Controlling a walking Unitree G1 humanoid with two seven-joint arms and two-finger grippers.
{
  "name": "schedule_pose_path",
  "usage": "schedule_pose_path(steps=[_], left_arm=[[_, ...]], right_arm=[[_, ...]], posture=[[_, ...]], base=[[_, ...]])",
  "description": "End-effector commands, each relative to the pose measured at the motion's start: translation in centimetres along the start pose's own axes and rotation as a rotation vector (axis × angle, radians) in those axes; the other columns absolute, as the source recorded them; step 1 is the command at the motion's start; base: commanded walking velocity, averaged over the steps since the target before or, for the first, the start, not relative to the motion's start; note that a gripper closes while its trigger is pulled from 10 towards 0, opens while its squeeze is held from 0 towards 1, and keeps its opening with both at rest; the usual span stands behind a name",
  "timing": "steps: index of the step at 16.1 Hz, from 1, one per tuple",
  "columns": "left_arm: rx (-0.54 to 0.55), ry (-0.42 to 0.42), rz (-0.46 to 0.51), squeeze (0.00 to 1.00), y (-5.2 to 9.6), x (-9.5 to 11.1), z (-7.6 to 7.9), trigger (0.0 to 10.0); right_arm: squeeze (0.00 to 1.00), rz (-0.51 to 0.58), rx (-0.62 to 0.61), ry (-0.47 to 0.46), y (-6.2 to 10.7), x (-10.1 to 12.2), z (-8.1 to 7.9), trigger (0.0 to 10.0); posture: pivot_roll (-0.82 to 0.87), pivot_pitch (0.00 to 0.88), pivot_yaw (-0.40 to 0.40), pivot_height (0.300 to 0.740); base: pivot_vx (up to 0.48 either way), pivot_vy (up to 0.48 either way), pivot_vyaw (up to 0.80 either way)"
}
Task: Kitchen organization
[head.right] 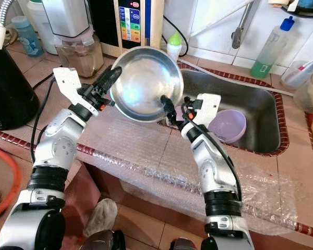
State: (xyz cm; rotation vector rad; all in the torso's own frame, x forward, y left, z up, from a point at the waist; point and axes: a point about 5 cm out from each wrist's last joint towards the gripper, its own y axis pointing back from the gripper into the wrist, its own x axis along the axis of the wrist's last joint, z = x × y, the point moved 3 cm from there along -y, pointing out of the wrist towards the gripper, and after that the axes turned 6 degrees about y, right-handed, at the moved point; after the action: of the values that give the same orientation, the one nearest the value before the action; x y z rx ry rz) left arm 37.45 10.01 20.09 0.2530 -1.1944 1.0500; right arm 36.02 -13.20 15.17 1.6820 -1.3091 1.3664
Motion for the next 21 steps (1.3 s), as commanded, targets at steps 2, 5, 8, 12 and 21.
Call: schedule_pose_path(steps=[2, 5, 8, 12, 21], left_arm=[[-0.065, 0.011, 0.003, 0.00, -0.2, 0.3, 1.0, 0.0], [-0.062, 0.012, 0.001, 0.00, -0.1, 0.1, 1.0, 0.0], [-0.068, 0.023, 0.005, 0.00, -0.1, 0.3, 1.0, 0.0], [-0.074, 0.031, 0.006, 0.00, -0.3, 0.2, 1.1, 0.0], [-0.062, 0.058, -0.025, 0.00, -0.5, -0.4, 0.7, 0.0]], right_arm=[[0.00, 0.012, -0.063, -0.138, -0.3, 0.2, 0.8, 0.0], [0.00, -0.020, -0.116, -0.209, -0.2, -0.4, 2.1, 0.0], [0.00, -0.054, -0.151, -0.249, 0.0, -1.1, 3.0, 0.0], [0.00, -0.060, -0.164, -0.263, -0.2, -1.0, 3.3, 0.0], [0.00, -0.197, -0.056, -0.234, -0.8, -0.4, 4.6, 0.0]], posture=[[-0.12, 0.000, 0.001, 0.740], [-0.12, 0.000, -0.002, 0.740], [-0.12, 0.000, -0.005, 0.740], [-0.13, 0.000, -0.003, 0.740], [-0.13, 0.000, 0.014, 0.740]], base=[[0.000, 0.000, 0.00], [0.000, 0.000, 0.00], [0.000, 0.000, 0.00], [0.000, 0.000, 0.00], [0.000, 0.000, 0.00]])
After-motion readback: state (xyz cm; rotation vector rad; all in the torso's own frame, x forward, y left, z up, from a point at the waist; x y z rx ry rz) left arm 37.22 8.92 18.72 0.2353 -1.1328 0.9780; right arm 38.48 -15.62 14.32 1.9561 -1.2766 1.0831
